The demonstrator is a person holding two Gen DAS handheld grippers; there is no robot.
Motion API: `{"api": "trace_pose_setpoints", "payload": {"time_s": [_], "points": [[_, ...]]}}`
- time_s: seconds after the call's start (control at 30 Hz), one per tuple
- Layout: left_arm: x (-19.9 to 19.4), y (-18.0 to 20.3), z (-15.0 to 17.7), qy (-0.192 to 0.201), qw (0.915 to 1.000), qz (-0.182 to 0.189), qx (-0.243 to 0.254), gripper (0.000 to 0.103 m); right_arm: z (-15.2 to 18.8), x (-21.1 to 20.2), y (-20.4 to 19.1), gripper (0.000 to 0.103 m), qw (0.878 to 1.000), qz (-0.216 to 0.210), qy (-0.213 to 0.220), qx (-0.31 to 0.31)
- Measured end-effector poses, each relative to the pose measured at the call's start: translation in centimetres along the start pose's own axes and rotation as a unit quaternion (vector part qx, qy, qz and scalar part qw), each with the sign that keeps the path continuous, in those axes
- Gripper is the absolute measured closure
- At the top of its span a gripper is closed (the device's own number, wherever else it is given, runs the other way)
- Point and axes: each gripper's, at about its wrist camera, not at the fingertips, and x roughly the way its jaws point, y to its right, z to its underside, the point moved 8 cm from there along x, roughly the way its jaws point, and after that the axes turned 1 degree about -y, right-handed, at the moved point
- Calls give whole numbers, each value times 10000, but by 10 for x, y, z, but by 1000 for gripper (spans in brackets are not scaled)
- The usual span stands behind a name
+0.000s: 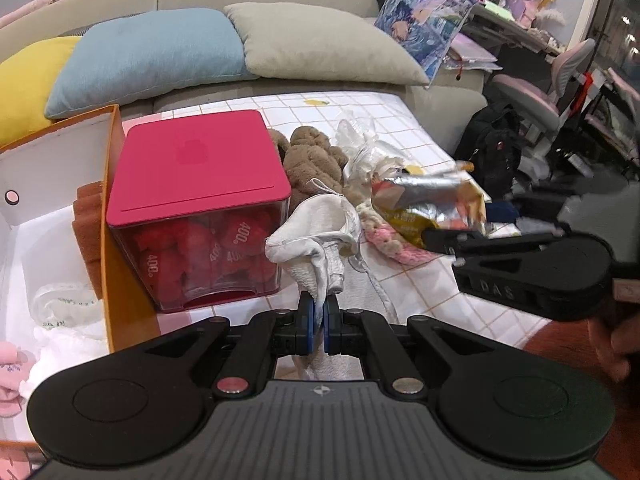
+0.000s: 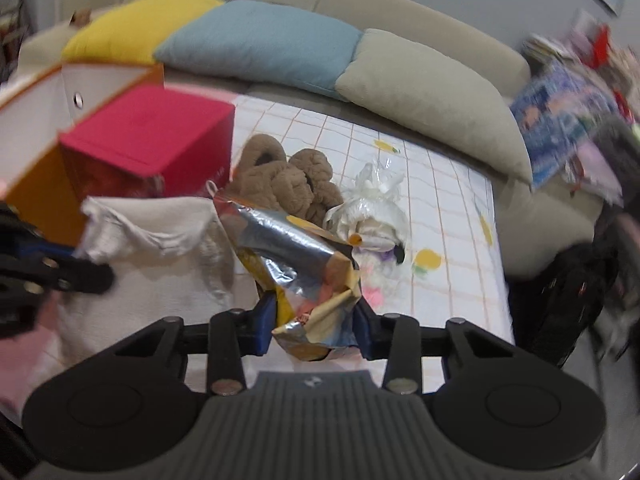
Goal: Organize soft objects
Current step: 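Carry the cloth bag in the left tool while the right tool carries the snack bag to the box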
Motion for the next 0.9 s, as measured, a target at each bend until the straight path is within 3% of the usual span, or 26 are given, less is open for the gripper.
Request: {"api": "trace_pose_setpoints", "payload": {"time_s": [0.33,0.53,0.7,0.9], "points": [[-54,-1,16,297,9993,207,23,99,18,-50,-19,65,9958,-103,66,903],[-96,-7,13,731,9970,236,-60,99,10,-70,-38,65,9963,-182,191,819],[-130,-23,4,1155,9929,140,-255,99,-7,-91,-54,65,9940,-436,404,920],[-157,-55,-6,1448,9879,-289,-486,99,-36,-105,-86,65,9917,-782,673,761]]}}
